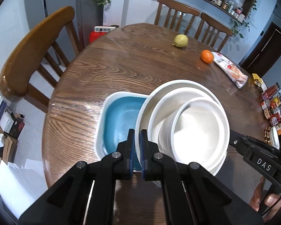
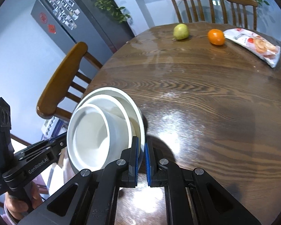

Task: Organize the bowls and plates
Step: 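Carry the nested bowls with both tools and lower them onto the teal plate, then open both tools to release the bowls on the plate stack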

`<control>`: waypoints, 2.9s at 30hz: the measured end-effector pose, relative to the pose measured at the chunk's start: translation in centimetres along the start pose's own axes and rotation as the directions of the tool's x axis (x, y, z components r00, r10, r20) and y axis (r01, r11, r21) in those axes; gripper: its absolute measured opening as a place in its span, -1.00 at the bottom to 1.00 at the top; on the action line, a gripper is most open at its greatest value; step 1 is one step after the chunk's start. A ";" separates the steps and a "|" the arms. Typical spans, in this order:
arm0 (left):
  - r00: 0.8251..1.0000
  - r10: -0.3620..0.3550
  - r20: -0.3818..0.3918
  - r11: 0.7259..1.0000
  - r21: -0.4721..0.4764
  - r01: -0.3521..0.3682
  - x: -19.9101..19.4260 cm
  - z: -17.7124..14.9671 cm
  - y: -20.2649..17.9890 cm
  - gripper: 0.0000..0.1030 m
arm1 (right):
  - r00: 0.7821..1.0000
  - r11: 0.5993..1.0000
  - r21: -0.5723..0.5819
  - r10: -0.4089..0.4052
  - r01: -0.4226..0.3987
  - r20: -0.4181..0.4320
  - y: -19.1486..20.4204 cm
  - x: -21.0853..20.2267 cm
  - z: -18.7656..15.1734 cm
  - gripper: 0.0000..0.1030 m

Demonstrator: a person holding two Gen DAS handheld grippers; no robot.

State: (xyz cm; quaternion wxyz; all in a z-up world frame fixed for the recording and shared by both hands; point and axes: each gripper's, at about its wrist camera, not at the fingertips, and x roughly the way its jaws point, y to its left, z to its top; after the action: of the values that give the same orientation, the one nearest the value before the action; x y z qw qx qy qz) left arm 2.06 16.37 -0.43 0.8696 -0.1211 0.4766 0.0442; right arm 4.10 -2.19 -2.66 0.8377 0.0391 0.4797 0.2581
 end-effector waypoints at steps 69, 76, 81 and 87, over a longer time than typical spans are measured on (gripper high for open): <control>0.998 0.024 -0.066 0.991 -0.127 -0.033 4.0 2.3 5.3 -0.27 | 0.997 0.999 0.028 -0.042 0.044 -0.065 0.9 6.0 2.4 -0.80; 0.998 0.014 -0.056 0.992 -0.127 -0.021 3.8 2.3 5.6 -0.24 | 0.998 0.998 0.037 -0.051 0.053 -0.042 1.0 5.6 2.6 -0.80; 0.999 0.017 -0.049 0.992 -0.123 -0.023 3.6 2.3 5.5 -0.22 | 0.998 0.998 0.033 -0.057 0.058 -0.039 1.0 5.3 2.6 -0.80; 0.999 0.023 -0.041 0.992 -0.119 -0.028 3.2 2.4 5.3 -0.17 | 0.998 0.998 0.039 -0.056 0.056 -0.023 0.7 4.7 2.6 -0.80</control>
State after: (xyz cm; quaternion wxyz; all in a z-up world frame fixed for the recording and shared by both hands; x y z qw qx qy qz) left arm 4.73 21.94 -2.81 0.8507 -0.1677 0.4915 0.0815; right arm 7.84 1.10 -4.73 0.8383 0.0396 0.4948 0.2253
